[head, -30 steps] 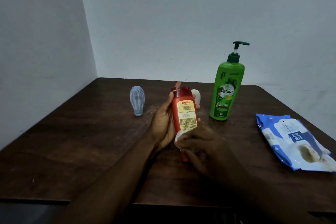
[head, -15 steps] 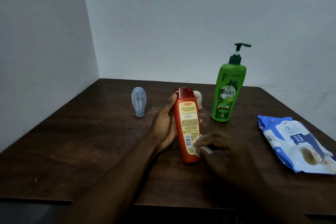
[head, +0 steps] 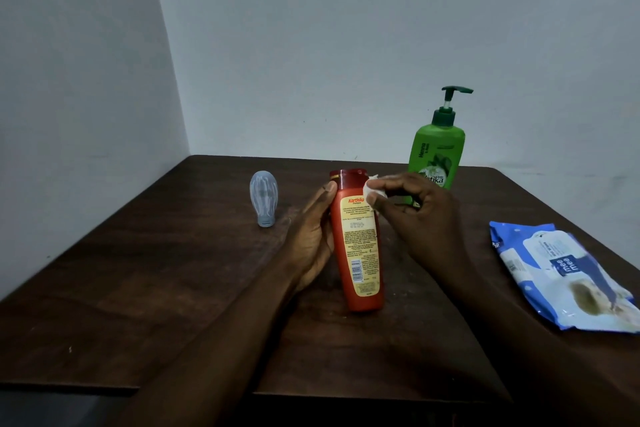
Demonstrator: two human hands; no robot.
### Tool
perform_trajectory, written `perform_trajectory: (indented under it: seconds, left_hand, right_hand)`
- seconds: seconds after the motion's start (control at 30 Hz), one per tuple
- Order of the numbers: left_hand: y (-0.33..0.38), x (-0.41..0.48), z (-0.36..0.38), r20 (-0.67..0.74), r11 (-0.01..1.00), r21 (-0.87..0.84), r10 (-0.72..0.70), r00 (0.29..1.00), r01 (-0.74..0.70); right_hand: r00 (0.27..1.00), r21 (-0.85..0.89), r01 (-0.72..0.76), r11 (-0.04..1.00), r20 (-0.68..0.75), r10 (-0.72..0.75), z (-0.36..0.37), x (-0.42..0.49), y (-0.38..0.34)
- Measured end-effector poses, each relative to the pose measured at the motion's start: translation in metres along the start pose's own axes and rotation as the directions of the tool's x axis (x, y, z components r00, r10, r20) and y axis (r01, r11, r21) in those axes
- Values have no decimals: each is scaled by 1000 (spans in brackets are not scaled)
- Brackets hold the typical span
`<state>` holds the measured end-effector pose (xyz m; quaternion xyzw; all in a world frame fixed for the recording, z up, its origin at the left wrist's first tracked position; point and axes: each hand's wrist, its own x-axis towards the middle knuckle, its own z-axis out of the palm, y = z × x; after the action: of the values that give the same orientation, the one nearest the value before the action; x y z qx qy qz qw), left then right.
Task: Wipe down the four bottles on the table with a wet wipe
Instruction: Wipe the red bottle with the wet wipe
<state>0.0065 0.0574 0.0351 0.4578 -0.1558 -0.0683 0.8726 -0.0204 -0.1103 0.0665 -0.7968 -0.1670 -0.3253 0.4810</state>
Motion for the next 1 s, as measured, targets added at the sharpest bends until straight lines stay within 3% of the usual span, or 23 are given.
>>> perform_trajectory:
  seconds: [0.17,0.3,0.63,0.83,1.0]
  left_hand:
    - [4,-3,-1,-1,975,217,42,999,-41]
    - [13,-5,-2,15,913,404,48,999,-50]
    - [16,-6,-8,38,901,424,78,996,-87]
    - [15,-18,-14,102,886,456,41,994,-83]
    - [17,-40,-21,116,813,582,-60,991,-19]
  right_hand:
    - [1000,34,-14,999,-2,14,-2,-8,2]
    - [993,71,-95,993,80,90,-6,-29,9]
    - [920,-27,-287,958,270,284,-19,-80,24]
    - [858,87,-443,892,328,395,-19,-83,26]
    - [844,124,-474,872,346,410,-13,-76,26]
